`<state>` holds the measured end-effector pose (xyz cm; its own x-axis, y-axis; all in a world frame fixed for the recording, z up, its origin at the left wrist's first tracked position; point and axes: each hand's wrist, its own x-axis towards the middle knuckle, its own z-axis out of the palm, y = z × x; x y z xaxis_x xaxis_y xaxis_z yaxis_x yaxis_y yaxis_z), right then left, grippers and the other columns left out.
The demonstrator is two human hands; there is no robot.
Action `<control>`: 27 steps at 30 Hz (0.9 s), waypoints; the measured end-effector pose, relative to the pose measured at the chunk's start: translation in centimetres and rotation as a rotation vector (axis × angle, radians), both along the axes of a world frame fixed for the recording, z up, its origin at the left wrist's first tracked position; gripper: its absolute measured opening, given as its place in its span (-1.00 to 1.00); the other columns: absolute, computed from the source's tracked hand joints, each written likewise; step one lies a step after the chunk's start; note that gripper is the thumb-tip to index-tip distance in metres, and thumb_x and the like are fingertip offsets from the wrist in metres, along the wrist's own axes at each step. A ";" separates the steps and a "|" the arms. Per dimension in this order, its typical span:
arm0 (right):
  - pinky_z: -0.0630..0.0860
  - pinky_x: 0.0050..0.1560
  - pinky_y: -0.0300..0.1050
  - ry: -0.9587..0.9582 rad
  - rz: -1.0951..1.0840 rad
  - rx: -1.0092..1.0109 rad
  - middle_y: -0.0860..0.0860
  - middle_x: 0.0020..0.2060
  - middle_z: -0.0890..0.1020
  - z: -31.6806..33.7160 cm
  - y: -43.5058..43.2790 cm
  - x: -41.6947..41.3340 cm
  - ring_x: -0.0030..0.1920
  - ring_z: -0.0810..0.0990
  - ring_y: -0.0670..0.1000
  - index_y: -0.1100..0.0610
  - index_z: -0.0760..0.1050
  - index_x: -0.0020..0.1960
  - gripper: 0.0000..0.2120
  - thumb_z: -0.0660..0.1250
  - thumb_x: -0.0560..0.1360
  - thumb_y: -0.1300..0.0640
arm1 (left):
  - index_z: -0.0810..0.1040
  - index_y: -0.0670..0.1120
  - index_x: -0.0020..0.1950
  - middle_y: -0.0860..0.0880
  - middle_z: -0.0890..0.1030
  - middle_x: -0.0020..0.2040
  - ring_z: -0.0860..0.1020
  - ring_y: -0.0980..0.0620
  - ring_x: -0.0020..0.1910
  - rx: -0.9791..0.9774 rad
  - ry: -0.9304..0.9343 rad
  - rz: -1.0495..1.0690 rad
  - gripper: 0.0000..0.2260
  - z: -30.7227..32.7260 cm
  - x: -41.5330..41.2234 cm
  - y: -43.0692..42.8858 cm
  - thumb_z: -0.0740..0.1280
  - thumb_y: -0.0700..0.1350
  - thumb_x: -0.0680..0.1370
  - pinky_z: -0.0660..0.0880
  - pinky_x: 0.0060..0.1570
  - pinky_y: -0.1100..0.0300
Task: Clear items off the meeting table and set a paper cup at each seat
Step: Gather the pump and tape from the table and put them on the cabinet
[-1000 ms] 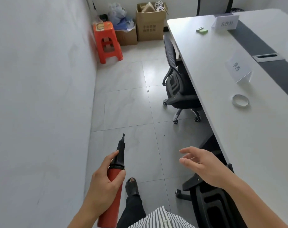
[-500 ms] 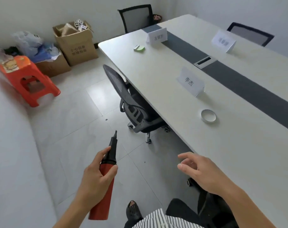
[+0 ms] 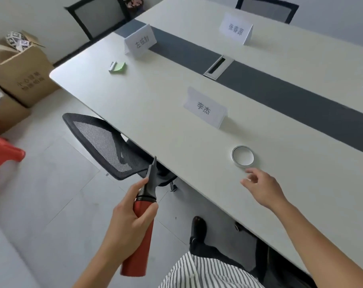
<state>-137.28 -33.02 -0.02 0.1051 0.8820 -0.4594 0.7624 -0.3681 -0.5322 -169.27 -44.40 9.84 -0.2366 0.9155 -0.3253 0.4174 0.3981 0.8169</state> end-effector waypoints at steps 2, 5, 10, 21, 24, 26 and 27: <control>0.45 0.14 0.01 -0.068 -0.019 0.039 0.07 0.25 0.54 -2.3 3.8 -0.3 0.24 0.49 0.13 0.03 0.42 0.35 -0.53 0.37 0.47 -0.03 | 0.46 0.25 0.25 -0.05 0.59 -0.18 0.45 0.10 -0.47 -0.012 0.011 -0.008 -0.53 -0.1 -0.1 2.3 0.38 -0.23 0.48 0.53 -0.42 0.16; 0.41 0.22 0.10 -0.194 -0.028 0.062 0.10 0.39 0.37 -5.0 7.9 -0.8 0.37 0.33 0.18 0.01 0.30 0.43 -0.39 0.39 0.43 -0.06 | 0.45 0.29 0.23 0.03 0.59 -0.13 0.48 0.09 -0.44 -0.026 0.033 -0.004 -0.53 -0.5 -0.1 4.5 0.39 -0.21 0.49 0.56 -0.40 0.12; 0.29 0.32 0.18 -0.359 -0.010 0.026 0.12 0.50 0.20 -8.8 10.6 -1.2 0.49 0.13 0.17 -0.02 0.17 0.49 -0.18 0.39 0.35 -0.24 | 0.45 0.42 0.11 -0.10 0.57 -0.15 0.44 0.07 -0.44 -0.068 0.018 -0.024 -0.49 -1.1 -0.8 6.1 0.39 -0.23 0.49 0.50 -0.44 0.15; 0.45 0.17 0.04 0.151 -0.213 -0.076 0.08 0.18 0.51 -4.6 12.9 -2.6 0.19 0.48 0.14 -0.11 0.36 0.40 -0.35 0.39 0.33 -0.14 | 0.44 0.33 0.19 0.19 0.60 -0.10 0.55 0.04 -0.41 -0.028 0.012 0.052 -0.51 -0.2 -3.8 8.9 0.40 -0.23 0.49 0.55 -0.45 0.25; 0.53 -0.01 0.07 0.665 -0.365 -0.185 0.08 0.01 0.52 -1.0 12.7 -4.8 -0.03 0.54 0.09 -0.16 0.53 0.10 -0.69 0.33 0.35 -0.06 | 0.46 0.29 0.20 0.20 0.60 -0.09 0.58 -0.04 -0.31 0.014 -0.005 0.126 -0.53 0.1 -4.9 8.3 0.43 -0.20 0.46 0.56 -0.44 0.27; 0.56 0.02 0.16 0.873 -0.364 -0.279 0.13 0.05 0.52 0.7 12.3 -6.6 0.06 0.58 0.13 -0.10 0.55 0.10 -0.68 0.24 0.37 -0.04 | 0.48 0.24 0.24 0.14 0.62 -0.11 0.57 0.02 -0.37 0.035 -0.010 0.189 -0.55 0.1 -6.0 7.3 0.43 -0.17 0.45 0.55 -0.46 0.26; 0.55 0.04 0.20 0.961 -0.355 -0.313 0.15 0.08 0.53 1.4 12.0 -7.6 0.11 0.59 0.18 -0.06 0.55 0.13 -0.67 0.20 0.41 -0.02 | 0.49 0.23 0.24 0.11 0.63 -0.11 0.56 0.07 -0.39 0.043 -0.010 0.218 -0.55 0.2 -6.6 6.7 0.43 -0.15 0.43 0.54 -0.47 0.26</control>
